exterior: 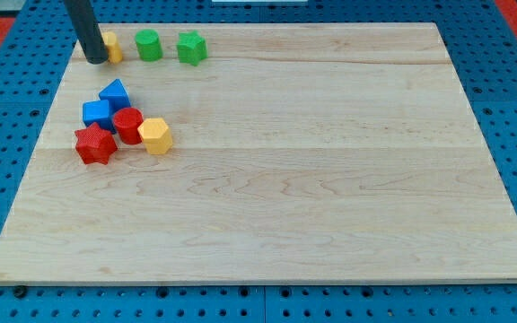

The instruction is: Push the blue triangle below the green star

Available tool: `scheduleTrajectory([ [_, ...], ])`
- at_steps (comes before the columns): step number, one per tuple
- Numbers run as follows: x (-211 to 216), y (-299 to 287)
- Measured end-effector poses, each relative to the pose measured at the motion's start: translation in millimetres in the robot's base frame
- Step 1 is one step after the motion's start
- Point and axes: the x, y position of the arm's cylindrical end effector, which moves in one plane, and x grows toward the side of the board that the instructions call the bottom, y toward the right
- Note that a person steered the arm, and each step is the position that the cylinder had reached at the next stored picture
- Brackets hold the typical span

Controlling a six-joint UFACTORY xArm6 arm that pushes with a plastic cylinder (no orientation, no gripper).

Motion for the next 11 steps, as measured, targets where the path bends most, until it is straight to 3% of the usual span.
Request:
scheduleTrajectory([
  [2,5,0],
  [4,58,-21],
  [6,105,42],
  [7,105,76],
  [9,84,53],
  [11,81,125],
])
